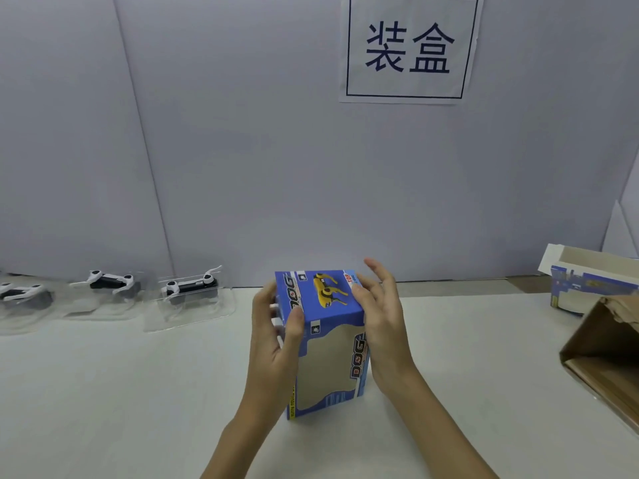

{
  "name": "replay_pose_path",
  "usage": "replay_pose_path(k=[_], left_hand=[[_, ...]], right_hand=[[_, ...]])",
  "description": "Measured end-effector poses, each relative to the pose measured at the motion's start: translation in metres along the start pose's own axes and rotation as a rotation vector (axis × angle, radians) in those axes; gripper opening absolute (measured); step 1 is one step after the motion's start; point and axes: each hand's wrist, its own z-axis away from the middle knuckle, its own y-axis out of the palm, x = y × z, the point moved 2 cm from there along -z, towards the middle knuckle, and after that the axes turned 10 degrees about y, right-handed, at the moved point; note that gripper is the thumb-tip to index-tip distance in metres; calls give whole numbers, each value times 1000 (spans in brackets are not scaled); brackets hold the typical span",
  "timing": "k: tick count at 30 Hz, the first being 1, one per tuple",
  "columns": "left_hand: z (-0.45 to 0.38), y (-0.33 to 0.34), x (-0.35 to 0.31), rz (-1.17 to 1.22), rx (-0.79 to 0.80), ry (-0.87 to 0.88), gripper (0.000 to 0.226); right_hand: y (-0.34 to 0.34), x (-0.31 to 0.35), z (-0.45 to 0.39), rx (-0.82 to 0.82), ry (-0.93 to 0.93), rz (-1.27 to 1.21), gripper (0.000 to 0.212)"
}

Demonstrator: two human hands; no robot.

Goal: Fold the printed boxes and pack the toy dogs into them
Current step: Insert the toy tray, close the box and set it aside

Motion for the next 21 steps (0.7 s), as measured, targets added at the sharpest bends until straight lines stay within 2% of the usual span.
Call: replay_pose_path(k=[3, 6, 8, 12, 14, 16, 17, 19, 21], left_hand=[[-2, 1, -1, -2, -17, 16, 70], [-2, -3, 0, -84, 56, 83, 55], [-3, -3, 4, -84, 72, 39, 48], [-7, -5, 11, -58, 80, -4, 51], [-6, -7, 17, -25, 64, -38, 64], [-1, -8, 22, -58, 75, -34, 83], [1, -9, 25, -79, 89, -30, 84], [2, -11, 28, -95, 87, -27, 71], [-1, -14, 31, -111, 35, -32, 56]], right_hand=[[-1, -2, -1, 32, -8, 72, 28], [-1, -3, -1, 41, -42, 121, 32], [-1, -2, -1, 48, -51, 153, 32], [-1, -5, -5, 62, -47, 159, 25], [0, -8, -5, 42, -32, 133, 26], [1, -10, -3, 12, -31, 107, 35], [0, -11, -2, -4, -30, 93, 43], [-2, -10, -1, -13, -26, 49, 59], [-6, -7, 0, 21, -29, 87, 64]])
